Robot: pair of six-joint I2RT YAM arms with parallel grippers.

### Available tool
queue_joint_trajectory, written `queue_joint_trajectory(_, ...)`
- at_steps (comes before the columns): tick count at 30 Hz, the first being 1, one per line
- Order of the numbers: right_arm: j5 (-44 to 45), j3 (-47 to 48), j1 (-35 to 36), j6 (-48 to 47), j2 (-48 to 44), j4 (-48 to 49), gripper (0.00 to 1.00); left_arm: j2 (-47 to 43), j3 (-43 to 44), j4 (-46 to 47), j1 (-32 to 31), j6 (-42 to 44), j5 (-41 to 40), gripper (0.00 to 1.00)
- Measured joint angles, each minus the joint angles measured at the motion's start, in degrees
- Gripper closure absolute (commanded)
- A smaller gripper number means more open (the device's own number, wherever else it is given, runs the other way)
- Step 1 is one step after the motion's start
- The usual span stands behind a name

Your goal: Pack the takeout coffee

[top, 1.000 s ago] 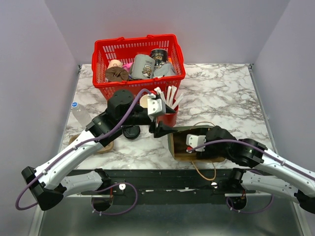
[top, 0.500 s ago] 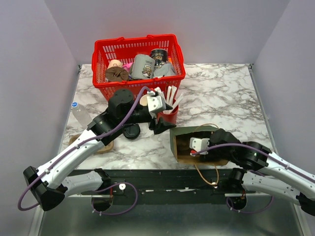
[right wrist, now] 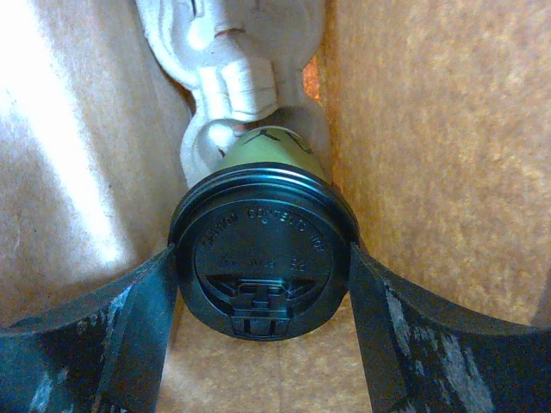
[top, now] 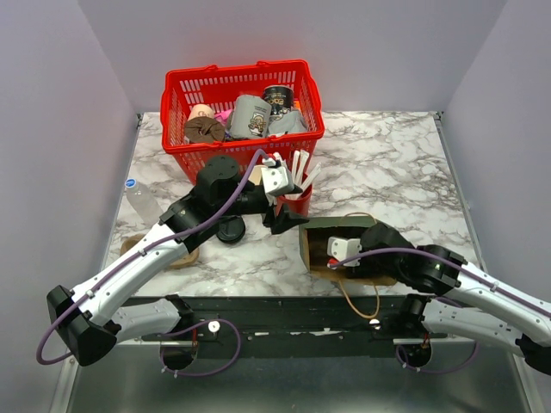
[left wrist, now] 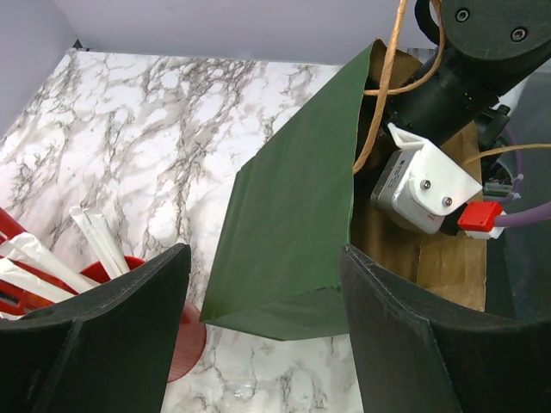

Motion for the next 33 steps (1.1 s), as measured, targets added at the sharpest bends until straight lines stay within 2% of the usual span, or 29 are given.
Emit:
queue_joint_trajectory(16, 0.28, 0.57, -0.33, -1.79, -0.94, 0.98, 0.99, 0.0, -0.74, 0.39, 0.66, -0.17, 0.0, 0.23)
queue_joint_trajectory(33, -3.5, 0.15, -6.12, -4.55, 2.19, 3.3, 0.99, 0.0, -1.05, 0.55, 0.92, -0.96, 0.0, 0.22)
